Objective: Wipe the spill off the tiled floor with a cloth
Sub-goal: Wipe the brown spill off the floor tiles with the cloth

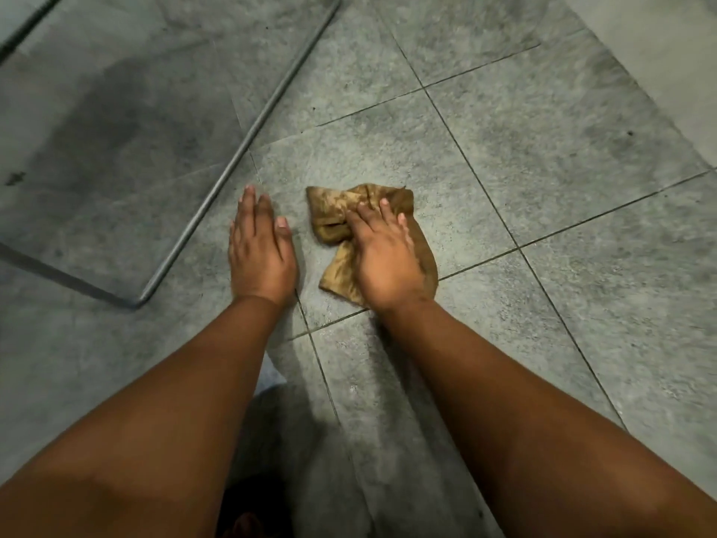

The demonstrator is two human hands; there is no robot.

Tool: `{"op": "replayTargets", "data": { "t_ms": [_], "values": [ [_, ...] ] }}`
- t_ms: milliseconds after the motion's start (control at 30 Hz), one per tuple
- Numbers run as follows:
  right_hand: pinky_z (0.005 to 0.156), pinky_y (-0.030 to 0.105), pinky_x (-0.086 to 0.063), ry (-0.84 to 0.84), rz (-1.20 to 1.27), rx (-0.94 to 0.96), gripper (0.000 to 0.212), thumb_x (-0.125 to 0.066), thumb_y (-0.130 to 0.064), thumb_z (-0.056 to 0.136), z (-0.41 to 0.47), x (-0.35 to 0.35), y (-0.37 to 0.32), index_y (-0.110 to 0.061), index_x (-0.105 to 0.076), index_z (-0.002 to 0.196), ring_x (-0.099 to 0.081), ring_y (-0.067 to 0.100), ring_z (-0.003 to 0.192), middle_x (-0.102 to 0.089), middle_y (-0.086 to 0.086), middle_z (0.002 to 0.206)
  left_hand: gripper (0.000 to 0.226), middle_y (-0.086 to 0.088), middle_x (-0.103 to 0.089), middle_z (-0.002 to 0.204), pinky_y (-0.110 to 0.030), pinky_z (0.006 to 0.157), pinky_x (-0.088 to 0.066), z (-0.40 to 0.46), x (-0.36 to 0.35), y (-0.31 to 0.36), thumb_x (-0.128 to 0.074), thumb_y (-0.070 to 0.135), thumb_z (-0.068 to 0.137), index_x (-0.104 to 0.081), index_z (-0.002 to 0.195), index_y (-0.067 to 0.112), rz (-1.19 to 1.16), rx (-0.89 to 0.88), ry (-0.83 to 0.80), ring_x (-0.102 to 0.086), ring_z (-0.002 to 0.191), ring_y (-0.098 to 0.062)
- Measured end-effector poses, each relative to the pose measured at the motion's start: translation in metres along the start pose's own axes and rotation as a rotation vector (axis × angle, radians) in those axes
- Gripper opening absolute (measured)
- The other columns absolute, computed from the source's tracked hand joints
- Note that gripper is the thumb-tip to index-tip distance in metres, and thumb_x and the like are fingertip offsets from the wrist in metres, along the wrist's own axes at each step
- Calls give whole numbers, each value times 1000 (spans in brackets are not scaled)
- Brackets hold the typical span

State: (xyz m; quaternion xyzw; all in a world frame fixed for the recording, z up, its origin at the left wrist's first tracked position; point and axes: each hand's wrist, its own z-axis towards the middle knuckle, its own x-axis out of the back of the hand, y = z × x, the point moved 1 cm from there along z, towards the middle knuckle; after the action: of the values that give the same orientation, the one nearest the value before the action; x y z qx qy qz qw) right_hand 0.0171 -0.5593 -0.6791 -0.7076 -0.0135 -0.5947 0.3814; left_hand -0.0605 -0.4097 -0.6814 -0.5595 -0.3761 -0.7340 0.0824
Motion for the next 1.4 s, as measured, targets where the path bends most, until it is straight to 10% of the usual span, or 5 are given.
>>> {"op": "replayTargets", "data": {
  "t_ms": [267,567,833,1400],
  "values": [
    [116,32,1,-219,14,388,46,-38,-14,97,-32,-12,-10,-19,-43,143,-17,23,147,-37,3,153,54,-2,-18,161,-41,119,-10,24,11,27,-23,38,102,-37,148,13,-12,-127,7,-13,148,-19],
    [118,38,-9,82,-54,-80,59,-36,3,88,55,34,66,-16,-43,143,-18,27,146,-36,7,153,61,2,-12,162,-40,121,-2,-3,-20,63,-18,45,98,-29,151,18,50,-211,-158,-7,149,-13],
    [119,37,-10,29,-46,71,55,-49,-2,89,-1,25,65,-18,-45,142,-23,27,145,-43,6,148,61,4,-10,163,-37,119,4,30,-40,83,-17,46,99,-24,153,20,102,-306,-217,-2,149,-11],
    [119,40,-5,84,-64,47,55,-35,-7,93,207,13,53,-20,-38,147,-14,27,147,-29,4,156,52,4,-14,162,-36,121,-2,98,-68,65,-20,34,103,-22,154,21,183,4,-54,-7,149,-11]
  ]
}}
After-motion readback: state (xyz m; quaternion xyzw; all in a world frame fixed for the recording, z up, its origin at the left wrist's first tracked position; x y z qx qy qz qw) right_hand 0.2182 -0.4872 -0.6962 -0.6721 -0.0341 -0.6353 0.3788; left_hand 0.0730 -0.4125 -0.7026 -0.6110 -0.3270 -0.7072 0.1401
